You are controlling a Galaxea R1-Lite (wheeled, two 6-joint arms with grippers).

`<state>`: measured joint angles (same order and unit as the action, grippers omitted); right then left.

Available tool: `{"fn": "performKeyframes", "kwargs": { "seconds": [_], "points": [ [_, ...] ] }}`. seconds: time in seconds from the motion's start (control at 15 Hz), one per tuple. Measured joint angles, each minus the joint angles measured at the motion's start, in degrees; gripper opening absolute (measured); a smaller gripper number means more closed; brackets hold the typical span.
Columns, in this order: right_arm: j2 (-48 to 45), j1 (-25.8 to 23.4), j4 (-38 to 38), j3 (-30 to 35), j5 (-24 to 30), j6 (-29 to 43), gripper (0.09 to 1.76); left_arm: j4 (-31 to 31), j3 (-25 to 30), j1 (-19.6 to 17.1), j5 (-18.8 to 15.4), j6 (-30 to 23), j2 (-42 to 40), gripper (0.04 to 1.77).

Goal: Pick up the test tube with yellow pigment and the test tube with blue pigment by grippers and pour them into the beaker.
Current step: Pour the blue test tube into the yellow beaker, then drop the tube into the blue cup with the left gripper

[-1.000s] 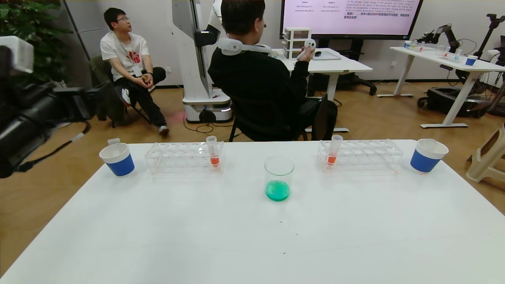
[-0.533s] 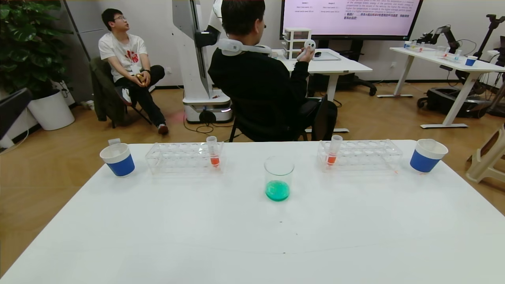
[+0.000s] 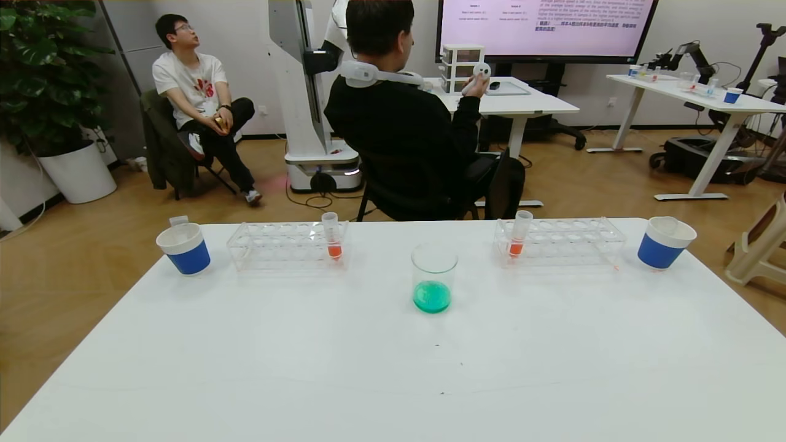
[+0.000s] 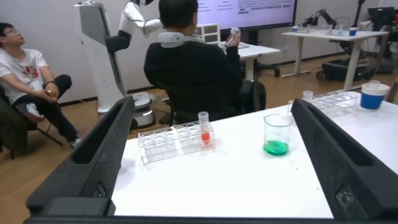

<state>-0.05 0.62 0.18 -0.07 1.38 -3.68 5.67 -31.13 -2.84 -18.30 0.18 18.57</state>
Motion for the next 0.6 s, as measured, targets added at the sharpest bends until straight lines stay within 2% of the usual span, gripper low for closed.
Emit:
{"fn": "performKeyframes", "kwargs": {
  "seconds": [0.2,0.27,0.4,0.6],
  "points": [
    [0.0,0.0,0.0,0.0,0.0,-0.01,1.74,-5.21,2.12,2.24,0.61,0.34,-10.02,1.75],
    [0.0,0.01,0.0,0.0,0.0,0.0,1.74,-5.57,4.44,2.54,3.01,1.16,-12.98,1.75],
    [0.0,0.0,0.0,0.0,0.0,-0.04,1.74,-3.88,10.45,2.71,11.17,2.16,-16.25,1.75],
    [0.0,0.01,0.0,0.0,0.0,-0.01,1.74,0.5,22.6,2.77,15.88,3.36,-18.19,1.75]
  ]
}}
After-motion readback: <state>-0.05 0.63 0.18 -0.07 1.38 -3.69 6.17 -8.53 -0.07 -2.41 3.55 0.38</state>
